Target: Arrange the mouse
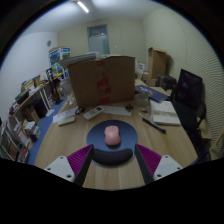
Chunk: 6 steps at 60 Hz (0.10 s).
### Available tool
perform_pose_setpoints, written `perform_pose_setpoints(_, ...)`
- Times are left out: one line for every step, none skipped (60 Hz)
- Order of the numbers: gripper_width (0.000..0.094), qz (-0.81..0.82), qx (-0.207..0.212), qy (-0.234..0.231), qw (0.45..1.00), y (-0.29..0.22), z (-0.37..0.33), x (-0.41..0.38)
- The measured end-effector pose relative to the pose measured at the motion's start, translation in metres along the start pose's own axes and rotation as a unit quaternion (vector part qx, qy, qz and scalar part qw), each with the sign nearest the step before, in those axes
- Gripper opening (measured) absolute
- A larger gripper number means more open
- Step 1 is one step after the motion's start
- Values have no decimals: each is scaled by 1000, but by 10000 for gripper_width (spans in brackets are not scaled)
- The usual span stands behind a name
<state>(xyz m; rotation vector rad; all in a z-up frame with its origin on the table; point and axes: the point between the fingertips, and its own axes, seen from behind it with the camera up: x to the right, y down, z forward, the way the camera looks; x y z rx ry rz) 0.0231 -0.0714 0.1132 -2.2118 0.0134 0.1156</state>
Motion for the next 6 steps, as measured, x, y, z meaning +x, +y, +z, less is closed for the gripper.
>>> perform_pose_setpoints(836, 1, 0, 1, 1000, 3, -10, 2)
perform_pose_setpoints(840, 3, 1, 3, 1000, 6, -20, 4)
perform_pose_setpoints(838, 7, 1, 5, 1000, 10, -30, 7)
perform_pose_setpoints(836, 10, 1, 7, 1000, 14, -39, 10)
perform_pose_setpoints(837, 14, -1, 9, 1000, 18, -49, 12)
perform_pose_setpoints(837, 18, -2, 10, 1000, 23, -57, 15)
